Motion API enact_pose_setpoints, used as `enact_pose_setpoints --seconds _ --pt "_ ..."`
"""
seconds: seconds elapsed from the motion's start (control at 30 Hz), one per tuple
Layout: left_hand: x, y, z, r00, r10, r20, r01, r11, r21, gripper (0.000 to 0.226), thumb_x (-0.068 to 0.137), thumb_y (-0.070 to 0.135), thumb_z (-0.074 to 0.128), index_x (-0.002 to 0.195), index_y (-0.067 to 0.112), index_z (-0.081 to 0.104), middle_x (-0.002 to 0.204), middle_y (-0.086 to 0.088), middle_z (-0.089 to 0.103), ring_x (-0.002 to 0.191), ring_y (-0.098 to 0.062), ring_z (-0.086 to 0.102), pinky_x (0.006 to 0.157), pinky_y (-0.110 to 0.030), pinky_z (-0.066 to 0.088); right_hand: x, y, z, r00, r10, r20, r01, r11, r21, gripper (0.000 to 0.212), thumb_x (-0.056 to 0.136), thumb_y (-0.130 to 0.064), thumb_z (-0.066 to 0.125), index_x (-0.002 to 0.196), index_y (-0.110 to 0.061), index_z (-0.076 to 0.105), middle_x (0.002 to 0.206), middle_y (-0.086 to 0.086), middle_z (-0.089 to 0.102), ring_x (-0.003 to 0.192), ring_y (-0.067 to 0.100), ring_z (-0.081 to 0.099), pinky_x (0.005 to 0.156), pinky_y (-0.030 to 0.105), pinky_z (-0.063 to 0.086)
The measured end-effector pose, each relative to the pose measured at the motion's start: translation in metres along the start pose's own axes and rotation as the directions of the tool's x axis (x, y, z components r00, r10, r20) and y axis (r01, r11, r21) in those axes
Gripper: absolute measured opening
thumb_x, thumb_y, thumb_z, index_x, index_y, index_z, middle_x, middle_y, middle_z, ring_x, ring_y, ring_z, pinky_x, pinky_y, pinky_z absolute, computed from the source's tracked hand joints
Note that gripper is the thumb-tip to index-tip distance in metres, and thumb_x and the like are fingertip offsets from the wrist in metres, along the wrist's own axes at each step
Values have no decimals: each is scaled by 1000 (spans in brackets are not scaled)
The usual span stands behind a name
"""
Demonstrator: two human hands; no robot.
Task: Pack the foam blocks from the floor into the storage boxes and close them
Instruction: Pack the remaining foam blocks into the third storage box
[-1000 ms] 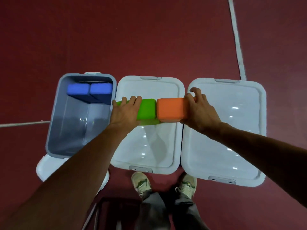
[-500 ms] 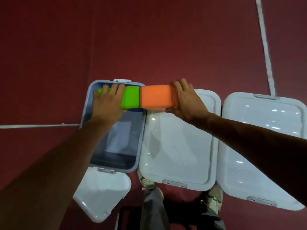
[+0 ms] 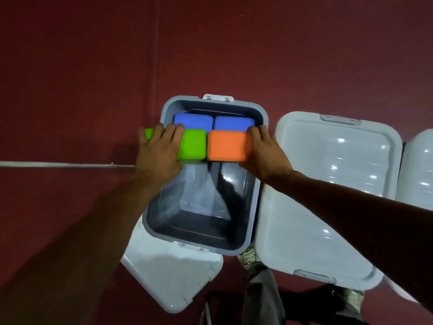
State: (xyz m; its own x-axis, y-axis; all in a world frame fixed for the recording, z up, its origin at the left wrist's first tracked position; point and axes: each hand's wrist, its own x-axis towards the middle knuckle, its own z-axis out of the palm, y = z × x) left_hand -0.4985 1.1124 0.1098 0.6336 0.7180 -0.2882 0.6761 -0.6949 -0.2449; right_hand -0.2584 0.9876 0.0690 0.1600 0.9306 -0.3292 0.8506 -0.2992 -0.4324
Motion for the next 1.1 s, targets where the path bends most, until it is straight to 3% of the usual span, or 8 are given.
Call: enact_pose_setpoints --seconds 0.17,0.3,0.47,0.6,0.7,0.87,1.0,1.1 --pt "30 21 20 993 104 -56 -105 994 -20 94 65 43 79 144 13 36 131 -8 49 117 -33 47 92 -58 41 2 27 20 985 163 -49 -163 987 18 74 77 -34 78 133 -3 42 128 18 47 108 45 49 81 52 47" --pt "34 23 32 988 153 -3 -153 988 -29 88 59 23 86 135 19 41 125 -3 49 112 -32 49 88 -58 43 -2 28 19 993 115 0 -115 992 -43 74 80 -30 76 139 -5 40 130 16 47 111 42 47 81 52 48" --pt "34 16 51 988 112 107 -109 993 -40 92 60 25 89 137 19 40 124 -3 49 117 -31 48 102 -75 31 17 15 22 997 65 33 -54 964 -260 71 79 -33 74 136 -4 44 124 17 53 108 40 51 86 49 47" --pt "51 13 70 986 139 91 -142 989 37 82 60 26 86 130 14 45 115 -5 55 109 -32 52 109 -64 29 38 13 35 996 77 38 -59 933 -354 71 77 -34 76 131 -1 46 120 18 54 108 38 51 89 47 44" --pt "60 20 90 982 165 94 -169 985 38 81 60 25 83 129 12 43 115 -9 55 107 -33 52 103 -55 37 51 22 52 995 69 67 -34 903 -428 68 77 -37 76 127 -1 46 121 19 53 109 38 48 90 46 42" --pt "68 24 128 983 149 108 -155 987 47 86 64 22 78 138 7 36 122 -12 53 109 -33 51 98 -53 42 64 37 83 999 -24 49 47 834 -549 72 78 -40 69 130 6 49 117 24 53 103 40 50 88 48 43" --pt "74 21 154 985 160 60 -164 983 84 87 72 24 77 144 7 31 134 -13 50 119 -34 49 103 -57 39 75 43 113 994 -86 65 108 780 -617 88 75 -40 68 144 6 40 139 26 41 117 44 44 104 58 37" --pt "83 25 164 983 169 73 -176 980 93 94 72 28 80 147 7 28 143 -19 42 128 -39 44 106 -57 37 85 56 133 999 -44 7 39 800 -599 103 80 -45 67 155 4 17 158 31 15 141 56 22 116 64 21"
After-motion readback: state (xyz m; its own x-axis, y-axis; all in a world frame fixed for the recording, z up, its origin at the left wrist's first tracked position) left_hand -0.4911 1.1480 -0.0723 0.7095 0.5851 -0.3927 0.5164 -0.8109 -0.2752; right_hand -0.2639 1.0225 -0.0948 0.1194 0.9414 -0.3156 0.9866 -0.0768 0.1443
